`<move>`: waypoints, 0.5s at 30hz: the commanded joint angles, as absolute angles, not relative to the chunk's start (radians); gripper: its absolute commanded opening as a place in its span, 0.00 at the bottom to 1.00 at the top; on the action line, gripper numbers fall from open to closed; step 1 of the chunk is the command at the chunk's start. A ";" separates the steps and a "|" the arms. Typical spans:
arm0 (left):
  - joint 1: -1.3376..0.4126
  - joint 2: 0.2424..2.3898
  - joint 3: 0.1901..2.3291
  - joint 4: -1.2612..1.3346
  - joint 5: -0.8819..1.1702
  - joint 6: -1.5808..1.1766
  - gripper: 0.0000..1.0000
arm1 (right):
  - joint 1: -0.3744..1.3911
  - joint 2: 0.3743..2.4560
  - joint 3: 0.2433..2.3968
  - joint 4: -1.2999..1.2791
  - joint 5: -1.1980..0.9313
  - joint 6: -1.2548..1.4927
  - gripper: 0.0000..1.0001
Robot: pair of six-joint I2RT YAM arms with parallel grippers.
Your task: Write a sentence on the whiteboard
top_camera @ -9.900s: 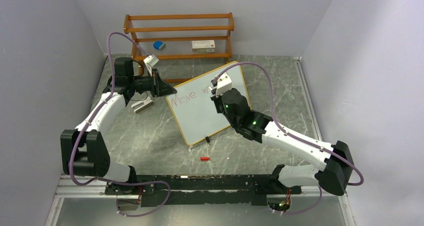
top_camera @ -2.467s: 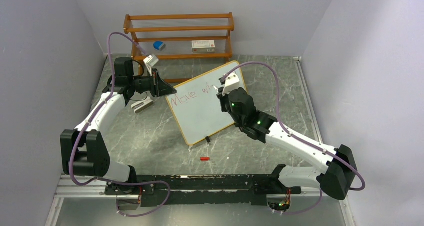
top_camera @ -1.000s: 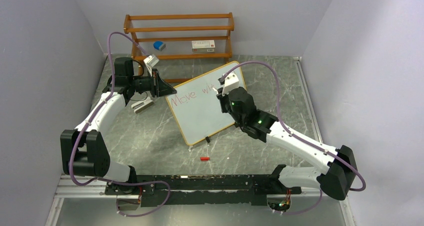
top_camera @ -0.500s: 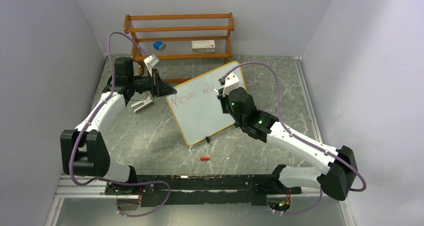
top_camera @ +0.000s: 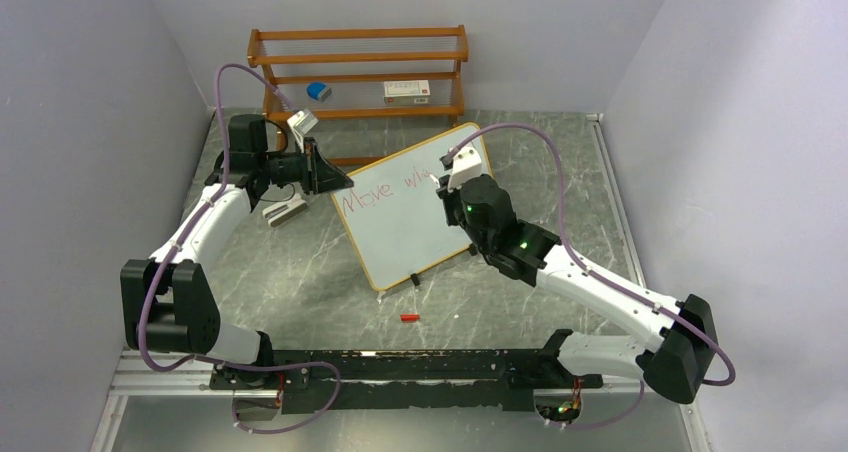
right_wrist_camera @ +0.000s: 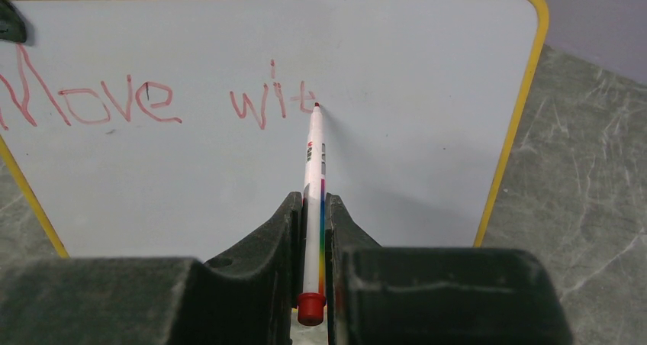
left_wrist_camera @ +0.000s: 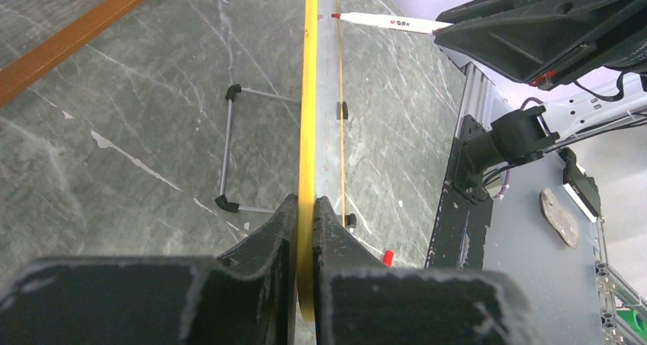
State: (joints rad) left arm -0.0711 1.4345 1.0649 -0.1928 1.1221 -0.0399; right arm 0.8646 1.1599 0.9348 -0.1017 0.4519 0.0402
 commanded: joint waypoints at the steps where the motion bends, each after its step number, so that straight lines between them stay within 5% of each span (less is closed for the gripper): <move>1: -0.060 1.444 1.076 -0.218 1.089 0.026 0.05 | 0.855 1.146 0.964 -0.058 0.451 0.013 0.00; 15: -0.060 1.446 1.076 -0.215 1.095 0.023 0.05 | 0.842 1.209 1.018 -0.003 0.449 -0.031 0.00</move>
State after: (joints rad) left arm -0.0711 1.4345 1.0653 -0.1928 1.1229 -0.0399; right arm 0.8532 1.1923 0.9855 -0.0372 0.4519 -0.0063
